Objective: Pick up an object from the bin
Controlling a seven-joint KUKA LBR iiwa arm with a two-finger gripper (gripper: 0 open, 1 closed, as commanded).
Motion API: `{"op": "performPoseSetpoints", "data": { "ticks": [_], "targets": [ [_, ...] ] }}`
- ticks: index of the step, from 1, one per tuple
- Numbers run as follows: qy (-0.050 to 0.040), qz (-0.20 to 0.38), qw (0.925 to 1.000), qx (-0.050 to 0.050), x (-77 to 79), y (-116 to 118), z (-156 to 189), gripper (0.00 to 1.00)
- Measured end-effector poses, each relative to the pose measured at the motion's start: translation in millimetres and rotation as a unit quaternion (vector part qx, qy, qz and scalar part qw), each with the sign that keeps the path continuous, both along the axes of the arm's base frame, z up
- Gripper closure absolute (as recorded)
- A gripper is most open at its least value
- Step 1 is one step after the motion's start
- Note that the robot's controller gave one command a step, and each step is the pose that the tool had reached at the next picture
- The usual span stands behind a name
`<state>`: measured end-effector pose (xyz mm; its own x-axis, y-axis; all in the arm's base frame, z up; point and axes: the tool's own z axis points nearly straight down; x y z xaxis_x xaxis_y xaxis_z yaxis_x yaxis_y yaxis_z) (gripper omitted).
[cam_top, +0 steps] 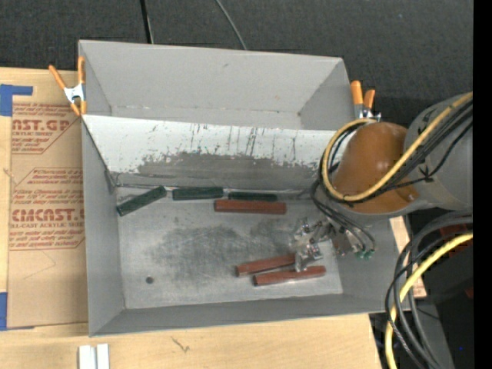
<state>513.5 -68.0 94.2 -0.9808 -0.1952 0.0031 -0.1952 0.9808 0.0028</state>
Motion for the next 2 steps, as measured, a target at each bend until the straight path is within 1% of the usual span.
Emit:
{"op": "performPoseSetpoints", "data": {
  "ticks": [1, 2],
  "targets": [
    [-0.0029, 0.000, 1.0000, -0.001, 2.4, -0.3, 15.1, 1.00],
    [-0.0041, 0.000, 1.0000, -0.001, 2.6, -0.1, 23.2, 1.00]
  ]
}}
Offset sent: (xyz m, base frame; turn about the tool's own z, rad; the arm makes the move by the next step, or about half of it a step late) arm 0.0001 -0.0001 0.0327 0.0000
